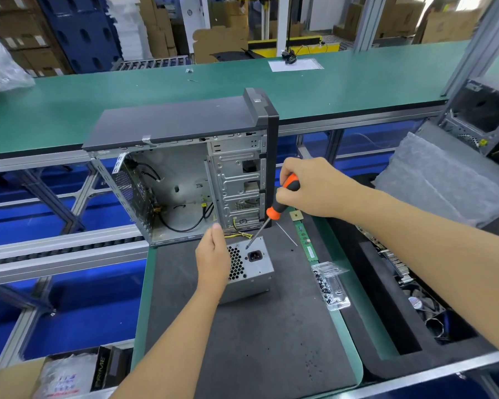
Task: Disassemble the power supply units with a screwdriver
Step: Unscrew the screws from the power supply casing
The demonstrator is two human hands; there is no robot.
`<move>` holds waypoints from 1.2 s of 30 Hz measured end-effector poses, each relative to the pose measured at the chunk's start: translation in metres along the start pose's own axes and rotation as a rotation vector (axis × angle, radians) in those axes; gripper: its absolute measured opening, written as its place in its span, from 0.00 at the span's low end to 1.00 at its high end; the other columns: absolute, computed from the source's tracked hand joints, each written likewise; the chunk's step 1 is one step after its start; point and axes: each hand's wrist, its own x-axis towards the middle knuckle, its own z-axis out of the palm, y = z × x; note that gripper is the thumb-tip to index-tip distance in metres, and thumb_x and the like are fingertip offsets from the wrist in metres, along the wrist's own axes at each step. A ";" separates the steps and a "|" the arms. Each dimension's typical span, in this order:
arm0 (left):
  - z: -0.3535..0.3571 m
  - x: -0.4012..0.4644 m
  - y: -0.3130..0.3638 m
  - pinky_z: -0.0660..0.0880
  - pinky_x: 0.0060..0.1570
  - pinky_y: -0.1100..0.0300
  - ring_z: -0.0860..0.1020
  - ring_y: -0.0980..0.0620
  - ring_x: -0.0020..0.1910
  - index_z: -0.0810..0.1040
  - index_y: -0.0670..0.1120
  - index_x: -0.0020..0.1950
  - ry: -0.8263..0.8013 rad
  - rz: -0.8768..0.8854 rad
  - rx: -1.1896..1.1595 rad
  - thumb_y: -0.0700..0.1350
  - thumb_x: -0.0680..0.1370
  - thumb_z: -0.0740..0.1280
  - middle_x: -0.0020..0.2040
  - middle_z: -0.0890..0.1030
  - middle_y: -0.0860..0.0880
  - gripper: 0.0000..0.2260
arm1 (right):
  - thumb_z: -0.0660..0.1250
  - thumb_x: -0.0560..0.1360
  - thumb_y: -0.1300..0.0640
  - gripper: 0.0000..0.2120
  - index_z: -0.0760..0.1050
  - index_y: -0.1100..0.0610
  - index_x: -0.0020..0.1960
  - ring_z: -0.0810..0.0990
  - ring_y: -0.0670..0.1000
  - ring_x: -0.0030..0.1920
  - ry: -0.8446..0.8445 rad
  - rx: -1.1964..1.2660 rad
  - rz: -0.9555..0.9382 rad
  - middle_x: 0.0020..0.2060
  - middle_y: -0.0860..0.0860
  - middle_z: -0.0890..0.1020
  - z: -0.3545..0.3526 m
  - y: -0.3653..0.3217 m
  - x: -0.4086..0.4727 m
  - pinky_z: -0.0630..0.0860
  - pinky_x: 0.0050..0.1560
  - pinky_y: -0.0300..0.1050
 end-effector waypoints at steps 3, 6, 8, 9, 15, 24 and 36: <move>-0.006 0.004 0.003 0.55 0.24 0.61 0.55 0.53 0.25 0.58 0.51 0.34 0.050 -0.270 -0.460 0.50 0.84 0.57 0.28 0.58 0.52 0.19 | 0.67 0.72 0.47 0.08 0.71 0.49 0.46 0.73 0.48 0.34 -0.023 -0.006 0.008 0.37 0.48 0.76 0.008 0.003 0.000 0.67 0.31 0.42; -0.010 0.009 0.003 0.57 0.23 0.62 0.60 0.54 0.23 0.65 0.48 0.36 0.042 -0.577 -0.858 0.45 0.84 0.58 0.28 0.64 0.52 0.16 | 0.67 0.72 0.48 0.07 0.71 0.50 0.45 0.73 0.46 0.32 -0.032 0.005 0.016 0.36 0.48 0.77 0.014 0.008 0.001 0.66 0.30 0.40; -0.012 0.008 0.002 0.61 0.23 0.63 0.65 0.54 0.24 0.69 0.45 0.38 0.015 -0.680 -0.983 0.41 0.82 0.58 0.30 0.70 0.50 0.12 | 0.66 0.72 0.48 0.07 0.71 0.49 0.45 0.74 0.47 0.31 -0.035 0.010 0.030 0.36 0.48 0.77 0.017 0.011 0.001 0.67 0.30 0.41; -0.013 0.007 0.001 0.63 0.24 0.63 0.67 0.53 0.26 0.71 0.44 0.39 0.003 -0.707 -1.020 0.39 0.81 0.58 0.32 0.73 0.48 0.11 | 0.66 0.72 0.48 0.06 0.70 0.48 0.44 0.74 0.48 0.31 -0.036 0.011 0.037 0.36 0.48 0.77 0.018 0.012 0.002 0.68 0.30 0.41; -0.015 0.007 0.002 0.58 0.23 0.62 0.60 0.54 0.26 0.72 0.45 0.41 -0.010 -0.617 -0.865 0.42 0.79 0.62 0.30 0.64 0.52 0.07 | 0.65 0.72 0.47 0.07 0.69 0.48 0.43 0.74 0.48 0.30 -0.056 0.002 0.044 0.34 0.49 0.78 0.025 0.016 0.002 0.69 0.29 0.41; -0.021 -0.009 -0.021 0.76 0.45 0.59 0.79 0.58 0.43 0.85 0.55 0.53 -0.308 0.305 0.579 0.50 0.78 0.71 0.44 0.83 0.58 0.06 | 0.65 0.75 0.48 0.07 0.70 0.51 0.47 0.74 0.49 0.30 -0.080 -0.010 0.047 0.36 0.51 0.79 0.030 0.013 0.000 0.67 0.29 0.42; -0.010 -0.012 -0.022 0.66 0.38 0.63 0.80 0.56 0.51 0.85 0.57 0.54 -0.182 0.334 0.760 0.53 0.80 0.67 0.49 0.85 0.59 0.08 | 0.64 0.75 0.48 0.07 0.69 0.50 0.46 0.75 0.49 0.30 -0.065 0.013 0.058 0.35 0.51 0.79 0.033 0.013 0.002 0.67 0.29 0.41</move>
